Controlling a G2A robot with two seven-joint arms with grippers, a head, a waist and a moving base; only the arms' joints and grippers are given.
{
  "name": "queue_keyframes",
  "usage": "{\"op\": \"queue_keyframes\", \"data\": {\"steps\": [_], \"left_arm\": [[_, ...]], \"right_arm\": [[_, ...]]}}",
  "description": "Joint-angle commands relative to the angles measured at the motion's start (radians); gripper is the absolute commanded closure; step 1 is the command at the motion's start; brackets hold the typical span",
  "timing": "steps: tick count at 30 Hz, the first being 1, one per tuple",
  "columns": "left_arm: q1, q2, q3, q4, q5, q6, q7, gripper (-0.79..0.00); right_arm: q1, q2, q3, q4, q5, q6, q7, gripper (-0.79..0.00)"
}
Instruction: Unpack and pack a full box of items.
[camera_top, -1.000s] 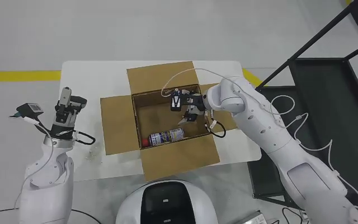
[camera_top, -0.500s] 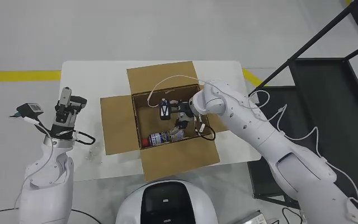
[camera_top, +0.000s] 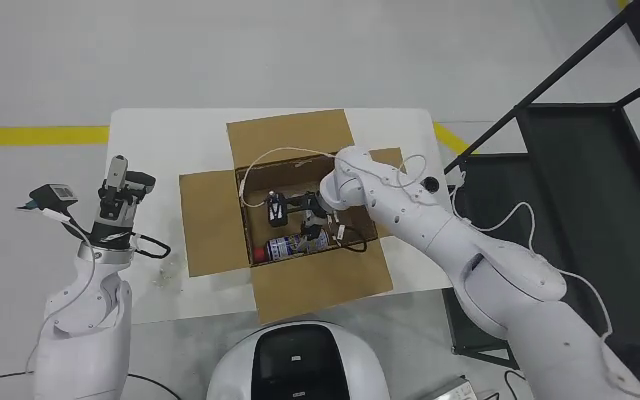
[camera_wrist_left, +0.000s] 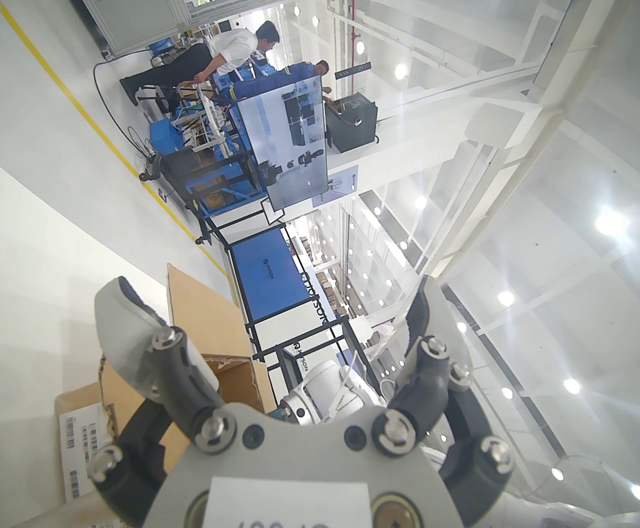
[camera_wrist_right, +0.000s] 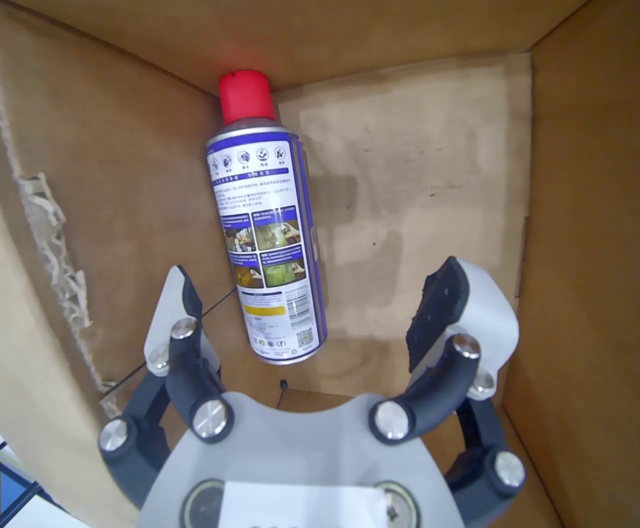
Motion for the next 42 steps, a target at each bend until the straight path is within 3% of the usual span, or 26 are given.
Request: {"op": "queue_keyframes", "data": {"steps": [1, 21, 31, 32, 35, 38, 42], "left_arm": [[0.000, 0.000, 0.000, 0.000, 0.000, 0.000, 0.000, -0.785], [0.000, 0.000, 0.000, 0.000, 0.000, 0.000, 0.000, -0.785], [0.000, 0.000, 0.000, 0.000, 0.000, 0.000, 0.000, -0.785], [0.000, 0.000, 0.000, 0.000, 0.000, 0.000, 0.000, -0.785], [0.000, 0.000, 0.000, 0.000, 0.000, 0.000, 0.000, -0.785], [0.000, 0.000, 0.000, 0.000, 0.000, 0.000, 0.000, -0.785], [0.000, 0.000, 0.000, 0.000, 0.000, 0.000, 0.000, -0.785]], "right_arm": [[0.007, -0.016, -0.018, 0.026, -0.011, 0.002, 0.000, -0.785], [0.047, -0.169, -0.130, 0.258, -0.084, -0.009, -0.051, -0.785], [0.057, -0.221, -0.149, 0.358, -0.114, -0.016, -0.081, -0.785], [0.057, -0.226, -0.149, 0.367, -0.113, -0.018, -0.083, -0.730], [0.060, -0.238, -0.151, 0.391, -0.115, -0.025, -0.081, -0.320], [0.068, -0.246, -0.149, 0.409, -0.117, -0.033, -0.089, 0.000], [0.081, -0.252, -0.145, 0.427, -0.122, -0.047, -0.092, 0.000]]}}
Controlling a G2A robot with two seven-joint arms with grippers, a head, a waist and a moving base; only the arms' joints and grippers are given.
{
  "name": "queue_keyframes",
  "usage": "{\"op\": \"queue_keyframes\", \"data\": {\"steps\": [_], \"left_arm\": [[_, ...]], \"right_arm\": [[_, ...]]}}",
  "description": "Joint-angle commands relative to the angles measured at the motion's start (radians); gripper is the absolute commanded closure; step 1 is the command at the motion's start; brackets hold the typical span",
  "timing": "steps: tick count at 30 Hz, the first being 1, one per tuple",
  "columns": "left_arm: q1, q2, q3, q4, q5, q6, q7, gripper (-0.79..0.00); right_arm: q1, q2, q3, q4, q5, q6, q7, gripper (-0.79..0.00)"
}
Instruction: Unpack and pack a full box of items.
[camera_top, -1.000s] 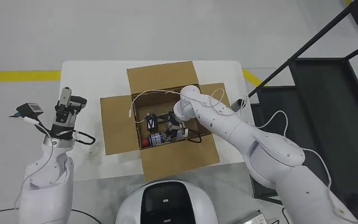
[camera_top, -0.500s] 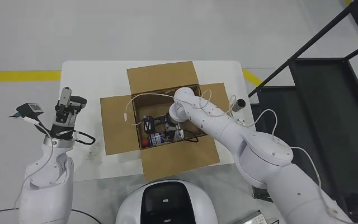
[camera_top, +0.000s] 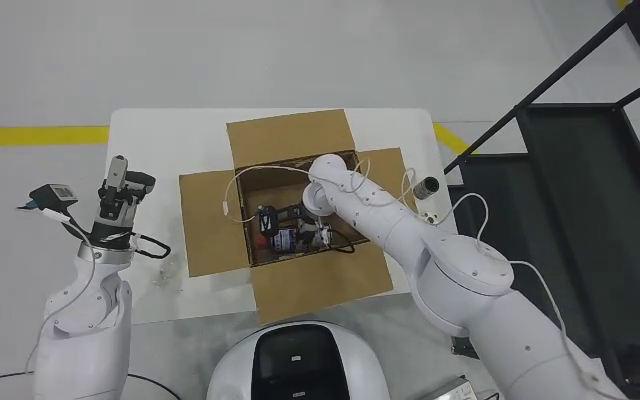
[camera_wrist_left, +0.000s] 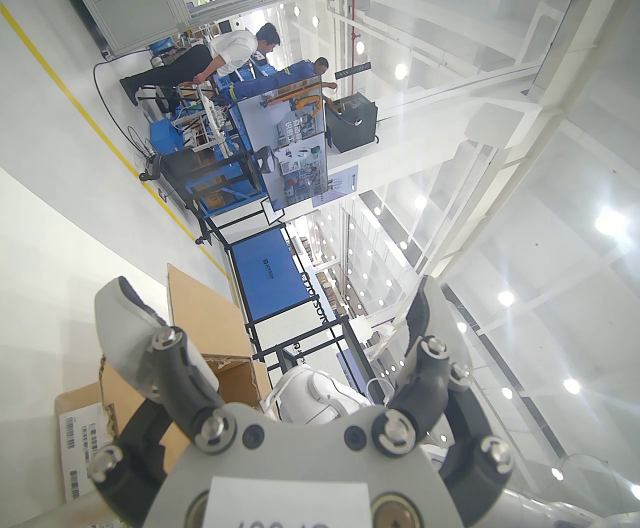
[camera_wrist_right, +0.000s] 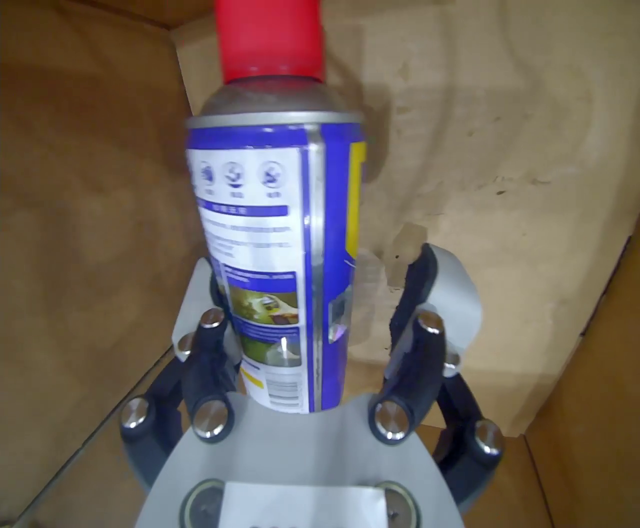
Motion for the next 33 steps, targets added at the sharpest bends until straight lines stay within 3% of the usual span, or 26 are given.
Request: {"op": "queue_keyframes", "data": {"steps": [1, 11, 18, 24, 33], "left_arm": [[0.000, 0.000, 0.000, 0.000, 0.000, 0.000, 0.000, -0.785], [0.000, 0.000, 0.000, 0.000, 0.000, 0.000, 0.000, -0.785], [0.000, 0.000, 0.000, 0.000, 0.000, 0.000, 0.000, -0.785], [0.000, 0.000, 0.000, 0.000, 0.000, 0.000, 0.000, -0.785], [0.000, 0.000, 0.000, 0.000, 0.000, 0.000, 0.000, -0.785]], "right_arm": [[0.006, -0.001, 0.002, 0.008, -0.001, -0.005, 0.002, 0.000], [0.035, 0.008, 0.033, 0.025, 0.013, -0.033, -0.029, 0.000], [0.045, 0.058, 0.049, -0.017, 0.007, -0.033, -0.076, 0.000], [0.036, 0.151, 0.065, -0.133, 0.018, -0.033, -0.155, 0.000], [-0.022, 0.352, 0.111, -0.435, 0.035, -0.033, -0.174, 0.000]]}}
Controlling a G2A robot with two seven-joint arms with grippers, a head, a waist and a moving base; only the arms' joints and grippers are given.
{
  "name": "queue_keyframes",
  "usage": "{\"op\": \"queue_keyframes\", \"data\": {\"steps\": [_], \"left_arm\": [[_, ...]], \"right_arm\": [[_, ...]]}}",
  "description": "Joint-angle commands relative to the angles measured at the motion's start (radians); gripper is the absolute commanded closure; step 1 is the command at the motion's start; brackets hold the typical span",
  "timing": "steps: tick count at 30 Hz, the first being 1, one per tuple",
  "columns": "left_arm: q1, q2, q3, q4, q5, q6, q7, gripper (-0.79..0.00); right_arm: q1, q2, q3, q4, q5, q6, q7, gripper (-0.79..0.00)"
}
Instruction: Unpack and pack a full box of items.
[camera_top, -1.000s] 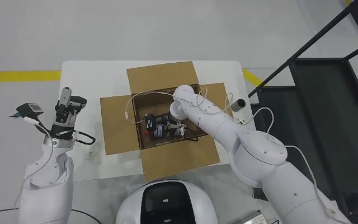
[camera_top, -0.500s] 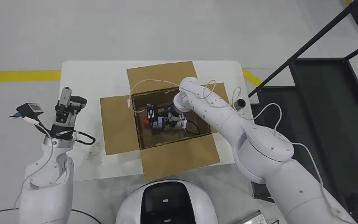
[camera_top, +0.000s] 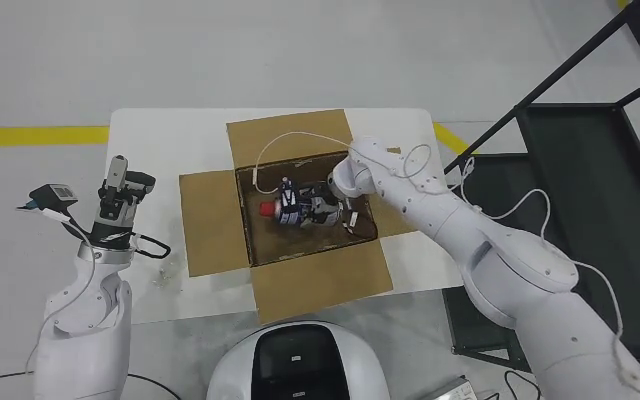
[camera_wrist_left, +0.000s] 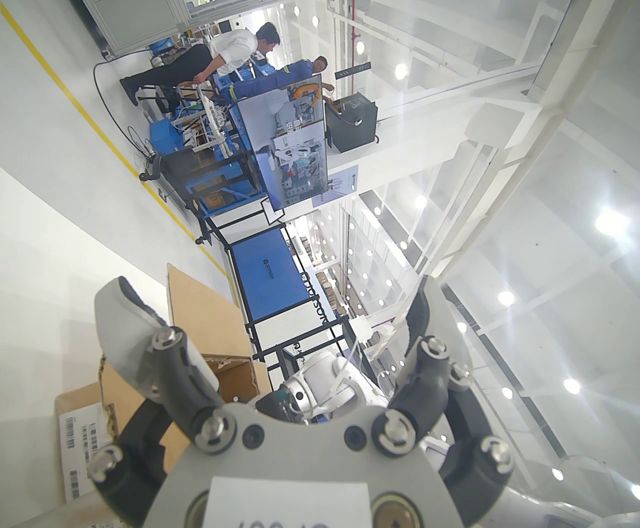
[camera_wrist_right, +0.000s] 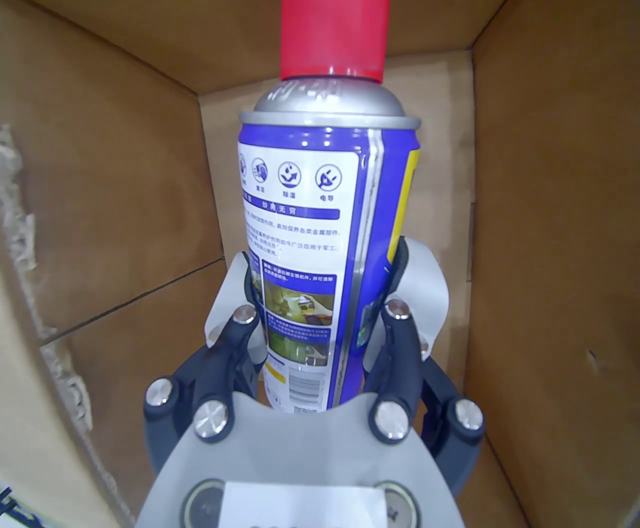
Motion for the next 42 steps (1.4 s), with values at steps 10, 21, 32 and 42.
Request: {"op": "queue_keyframes", "data": {"steps": [10, 21, 32, 42], "left_arm": [[0.000, 0.000, 0.000, 0.000, 0.000, 0.000, 0.000, -0.785], [0.000, 0.000, 0.000, 0.000, 0.000, 0.000, 0.000, -0.785], [0.000, 0.000, 0.000, 0.000, 0.000, 0.000, 0.000, -0.785], [0.000, 0.000, 0.000, 0.000, 0.000, 0.000, 0.000, -0.785]], "right_arm": [[-0.190, 0.252, 0.277, -0.463, 0.011, 0.005, 0.050, 0.000], [-0.560, 0.400, 0.692, -0.761, -0.117, 0.043, -0.247, 0.000], [-0.706, 0.426, 0.822, -0.818, -0.209, 0.093, -0.421, 0.000], [-0.706, 0.426, 0.822, -0.818, -0.209, 0.093, -0.421, 0.000]]}}
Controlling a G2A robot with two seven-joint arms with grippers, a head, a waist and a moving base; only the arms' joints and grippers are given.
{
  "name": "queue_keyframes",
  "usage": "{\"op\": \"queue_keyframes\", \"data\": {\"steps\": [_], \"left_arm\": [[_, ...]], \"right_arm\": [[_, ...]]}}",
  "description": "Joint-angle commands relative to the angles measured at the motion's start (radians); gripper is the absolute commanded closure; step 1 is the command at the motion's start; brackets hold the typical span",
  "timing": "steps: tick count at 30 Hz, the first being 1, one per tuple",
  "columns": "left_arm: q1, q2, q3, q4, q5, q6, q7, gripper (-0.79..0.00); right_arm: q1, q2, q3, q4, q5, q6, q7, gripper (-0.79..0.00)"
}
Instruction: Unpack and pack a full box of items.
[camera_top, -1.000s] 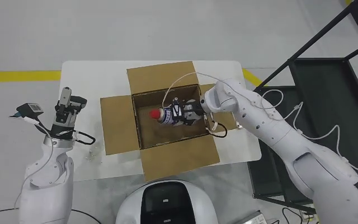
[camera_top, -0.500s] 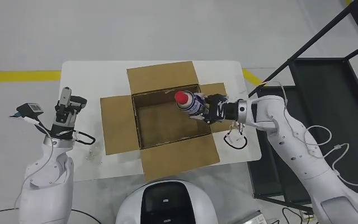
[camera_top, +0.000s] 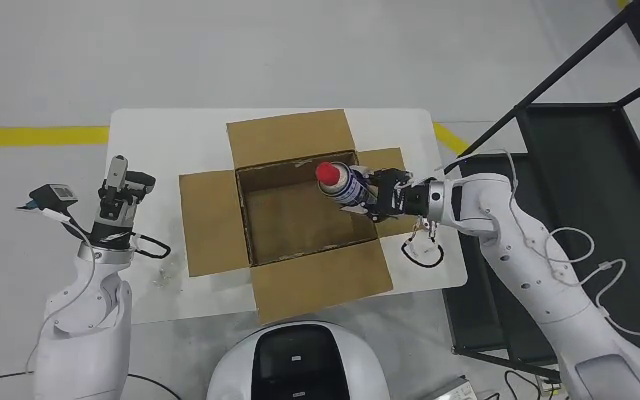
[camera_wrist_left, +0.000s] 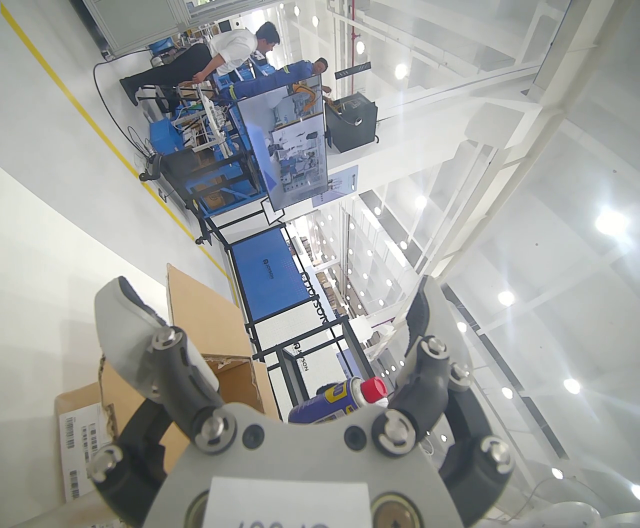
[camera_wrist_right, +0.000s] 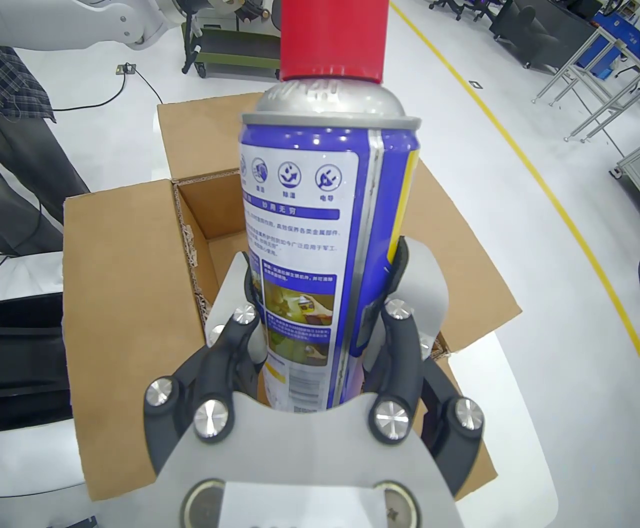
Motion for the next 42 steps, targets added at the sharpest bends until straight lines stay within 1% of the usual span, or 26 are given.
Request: {"op": "queue_keyframes", "data": {"steps": [1, 5, 9, 12, 16, 18, 23, 26, 29, 30, 42], "left_arm": [[0.000, 0.000, 0.000, 0.000, 0.000, 0.000, 0.000, -0.785], [0.000, 0.000, 0.000, 0.000, 0.000, 0.000, 0.000, -0.785], [0.000, 0.000, 0.000, 0.000, 0.000, 0.000, 0.000, -0.785], [0.000, 0.000, 0.000, 0.000, 0.000, 0.000, 0.000, -0.785], [0.000, 0.000, 0.000, 0.000, 0.000, 0.000, 0.000, -0.785], [0.000, 0.000, 0.000, 0.000, 0.000, 0.000, 0.000, -0.785], [0.000, 0.000, 0.000, 0.000, 0.000, 0.000, 0.000, -0.785], [0.000, 0.000, 0.000, 0.000, 0.000, 0.000, 0.000, -0.785], [0.000, 0.000, 0.000, 0.000, 0.000, 0.000, 0.000, -0.785], [0.000, 0.000, 0.000, 0.000, 0.000, 0.000, 0.000, -0.785], [0.000, 0.000, 0.000, 0.000, 0.000, 0.000, 0.000, -0.785]], "right_arm": [[0.000, 0.000, 0.000, 0.000, 0.000, 0.000, 0.000, 0.000], [-0.011, 0.000, 0.013, -0.009, 0.007, 0.020, -0.009, 0.000], [-0.055, 0.011, 0.084, 0.025, 0.041, -0.008, -0.078, 0.000], [-0.120, 0.020, 0.169, 0.062, 0.059, -0.013, -0.184, 0.000], [-0.253, 0.028, 0.280, 0.097, 0.021, 0.052, -0.359, 0.000], [-0.319, 0.031, 0.319, 0.104, -0.003, 0.059, -0.436, 0.000], [-0.443, 0.034, 0.387, 0.123, -0.110, 0.095, -0.583, 0.000], [-0.491, 0.030, 0.393, 0.145, -0.125, 0.115, -0.660, 0.000], [-0.508, 0.026, 0.381, 0.157, -0.141, 0.115, -0.688, 0.000], [-0.506, 0.025, 0.375, 0.156, -0.138, 0.103, -0.687, 0.000], [-0.506, 0.025, 0.375, 0.156, -0.138, 0.103, -0.687, 0.000]]}}
